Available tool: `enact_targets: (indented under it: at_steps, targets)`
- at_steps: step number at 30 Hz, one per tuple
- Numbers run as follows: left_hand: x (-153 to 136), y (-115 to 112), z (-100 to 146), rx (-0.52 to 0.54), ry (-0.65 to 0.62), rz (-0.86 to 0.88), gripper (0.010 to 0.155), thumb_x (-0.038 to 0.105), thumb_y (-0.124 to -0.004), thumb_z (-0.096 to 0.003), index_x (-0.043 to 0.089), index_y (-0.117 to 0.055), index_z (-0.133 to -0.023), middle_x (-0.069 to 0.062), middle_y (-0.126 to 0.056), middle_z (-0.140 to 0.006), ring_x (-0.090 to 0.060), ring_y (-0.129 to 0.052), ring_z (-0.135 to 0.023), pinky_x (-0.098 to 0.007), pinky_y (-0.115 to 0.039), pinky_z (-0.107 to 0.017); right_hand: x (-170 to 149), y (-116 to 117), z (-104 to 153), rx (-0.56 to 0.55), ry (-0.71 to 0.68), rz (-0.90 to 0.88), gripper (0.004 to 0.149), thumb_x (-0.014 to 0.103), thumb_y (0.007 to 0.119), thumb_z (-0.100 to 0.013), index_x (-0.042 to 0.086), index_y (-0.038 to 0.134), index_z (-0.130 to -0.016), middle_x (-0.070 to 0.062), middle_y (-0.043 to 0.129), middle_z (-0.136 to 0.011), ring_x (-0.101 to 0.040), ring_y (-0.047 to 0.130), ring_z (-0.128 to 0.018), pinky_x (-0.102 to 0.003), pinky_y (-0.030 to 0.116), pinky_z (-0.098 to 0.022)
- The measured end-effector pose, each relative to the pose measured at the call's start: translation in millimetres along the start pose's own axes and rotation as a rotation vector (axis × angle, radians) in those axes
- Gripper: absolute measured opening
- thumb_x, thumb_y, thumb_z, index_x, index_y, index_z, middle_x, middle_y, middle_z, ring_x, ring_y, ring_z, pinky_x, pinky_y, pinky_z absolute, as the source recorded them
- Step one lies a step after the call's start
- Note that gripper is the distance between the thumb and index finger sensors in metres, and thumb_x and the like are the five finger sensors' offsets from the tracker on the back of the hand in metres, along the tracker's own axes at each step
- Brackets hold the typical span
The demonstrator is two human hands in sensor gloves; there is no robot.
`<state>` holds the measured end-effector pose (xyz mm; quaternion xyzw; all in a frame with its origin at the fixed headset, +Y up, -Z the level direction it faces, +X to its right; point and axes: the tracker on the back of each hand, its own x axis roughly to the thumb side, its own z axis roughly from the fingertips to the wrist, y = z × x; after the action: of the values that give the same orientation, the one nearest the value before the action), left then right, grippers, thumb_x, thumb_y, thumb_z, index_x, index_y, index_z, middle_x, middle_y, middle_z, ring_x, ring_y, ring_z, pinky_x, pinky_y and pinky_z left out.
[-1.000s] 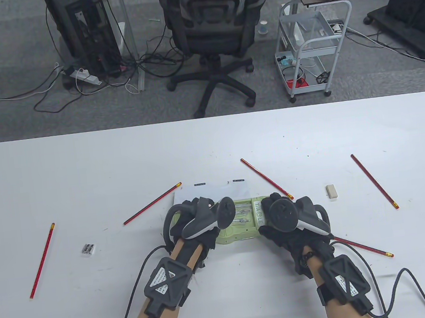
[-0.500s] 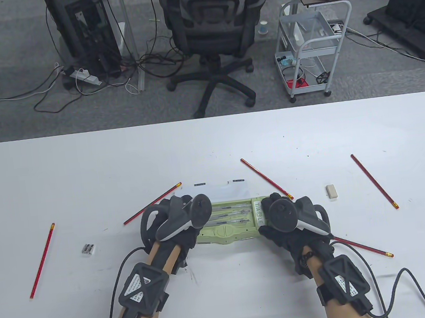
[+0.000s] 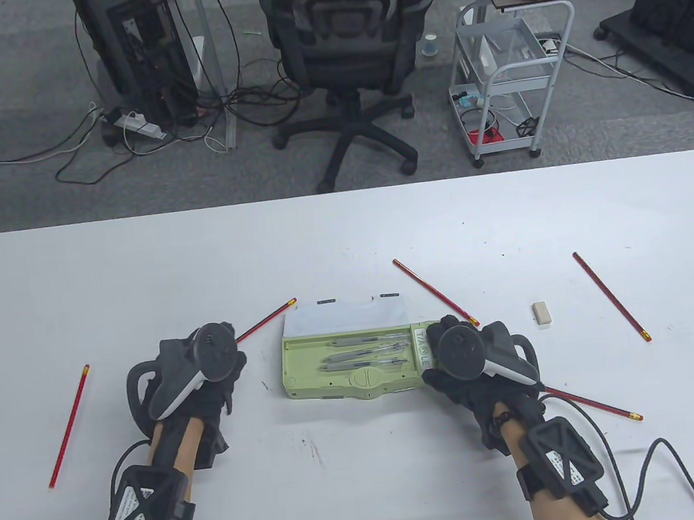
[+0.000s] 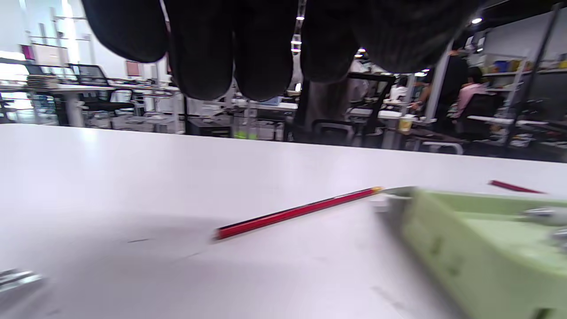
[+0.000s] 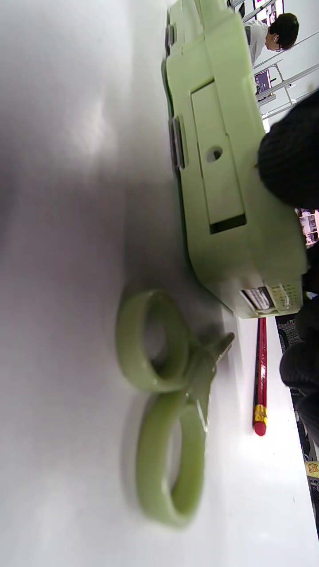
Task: Organize multifunction pencil case
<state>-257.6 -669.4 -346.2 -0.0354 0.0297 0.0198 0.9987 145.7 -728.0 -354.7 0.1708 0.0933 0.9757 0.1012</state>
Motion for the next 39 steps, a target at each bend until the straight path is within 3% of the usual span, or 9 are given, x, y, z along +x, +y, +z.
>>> enact_targets:
  at_steps: [5,13,26,39]
  targets:
    - [-36.0,-19.1,-1.5,-0.026,0.120,-0.017,0.057,0.044,-0.078,-0.0461,0.032,-0.069,-0.101,-0.014,-0.078,-0.108,-0.044,-0.083,-0.094,-0.065,-0.066,-0.067,0.0,0.2,0.0,0.001,0.000,-0.006,0.080,0.045,0.067,-0.051,0.003,0.038,-0.112,-0.032,0.033,-0.112,-0.056,0.049,-0.101,-0.064,0.050,-0.072]
    - [-66.3,-40.8,-5.7,-0.110,0.228,-0.090,0.064,0.041,-0.081,-0.0455,0.031,-0.061,-0.105,-0.013,-0.077,-0.109,-0.043,-0.083,-0.094,-0.064,-0.067,-0.068,-0.3,0.1,-0.2,0.002,-0.001,-0.006,0.080,0.046,0.067,-0.051,0.003,0.038,-0.112,-0.032,0.033,-0.112,-0.056,0.049,-0.101,-0.064,0.050,-0.072]
    - [-80.0,-64.4,-6.4,-0.207,0.278,-0.199,0.066,0.039,-0.082,-0.0451,0.030,-0.060,-0.106,-0.012,-0.080,-0.107,-0.040,-0.084,-0.094,-0.065,-0.067,-0.067,-0.4,0.1,-0.3,0.004,-0.001,-0.003,0.080,0.045,0.067,-0.051,0.003,0.039,-0.112,-0.032,0.033,-0.111,-0.056,0.049,-0.101,-0.064,0.050,-0.072]
    - [-84.8,-76.1,-9.5,-0.210,0.309,-0.241,0.059,0.036,-0.083,-0.0454,0.024,-0.070,-0.101,-0.010,-0.086,-0.100,-0.035,-0.090,-0.088,-0.063,-0.070,-0.066,-0.4,0.1,-0.4,0.004,-0.001,-0.003,0.080,0.046,0.067,-0.051,0.002,0.039,-0.112,-0.032,0.034,-0.111,-0.056,0.049,-0.101,-0.064,0.050,-0.072]
